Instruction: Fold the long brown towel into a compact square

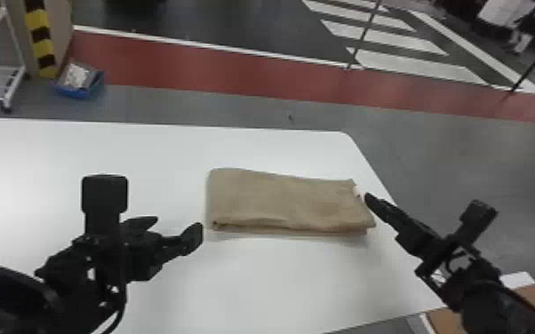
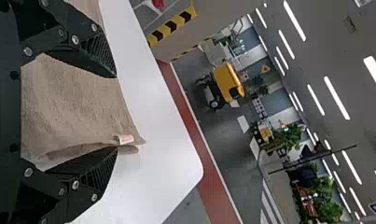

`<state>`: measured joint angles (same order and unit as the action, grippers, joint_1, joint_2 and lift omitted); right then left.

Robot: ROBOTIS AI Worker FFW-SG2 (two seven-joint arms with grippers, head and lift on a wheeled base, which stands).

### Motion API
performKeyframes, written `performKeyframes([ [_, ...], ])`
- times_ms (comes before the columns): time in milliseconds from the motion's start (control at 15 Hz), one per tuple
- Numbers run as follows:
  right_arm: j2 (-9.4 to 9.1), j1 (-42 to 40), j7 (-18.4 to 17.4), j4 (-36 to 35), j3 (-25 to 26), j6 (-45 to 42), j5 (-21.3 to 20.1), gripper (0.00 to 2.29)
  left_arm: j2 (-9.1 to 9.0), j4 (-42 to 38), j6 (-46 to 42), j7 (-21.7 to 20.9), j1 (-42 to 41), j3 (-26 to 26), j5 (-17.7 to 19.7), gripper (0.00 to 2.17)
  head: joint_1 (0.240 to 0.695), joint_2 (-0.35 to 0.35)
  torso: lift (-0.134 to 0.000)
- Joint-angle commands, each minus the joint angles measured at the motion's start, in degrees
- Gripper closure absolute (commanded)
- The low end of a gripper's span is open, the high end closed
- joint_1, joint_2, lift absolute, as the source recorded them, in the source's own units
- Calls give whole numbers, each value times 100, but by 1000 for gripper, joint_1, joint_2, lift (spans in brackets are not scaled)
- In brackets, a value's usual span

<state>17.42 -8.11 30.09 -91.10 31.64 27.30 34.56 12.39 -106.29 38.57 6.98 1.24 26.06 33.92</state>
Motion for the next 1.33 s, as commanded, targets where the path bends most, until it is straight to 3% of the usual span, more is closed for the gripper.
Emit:
performKeyframes([
  [0,-37,-15,129,-242,-272,-133,-107,2047,70,-129,-134,5,-115,-153,1,194,695,-350,-120],
  [133,-46,20,14,-382,-703,-62,-477,2071,132,-199,-187,-4,-177,-312,45,194,695,-350,-120],
  [333,-222,135,-135,-549,-1221,324,-1250,2071,237,-489,-257,-30,-397,-690,89,191,695,-350,-120],
  [533,-231,267,-232,-558,-1608,711,-1566,2071,351,-603,-310,-83,-441,-1041,168,167,695,-332,-120],
  [733,-301,477,-232,-549,-1661,1115,-1681,2071,378,-612,-310,-171,-467,-1331,352,167,695,-265,-120],
  [1267,-354,899,-363,-268,-2074,1520,-1751,2071,378,-700,-345,-206,-581,-1358,370,167,695,-214,-120],
])
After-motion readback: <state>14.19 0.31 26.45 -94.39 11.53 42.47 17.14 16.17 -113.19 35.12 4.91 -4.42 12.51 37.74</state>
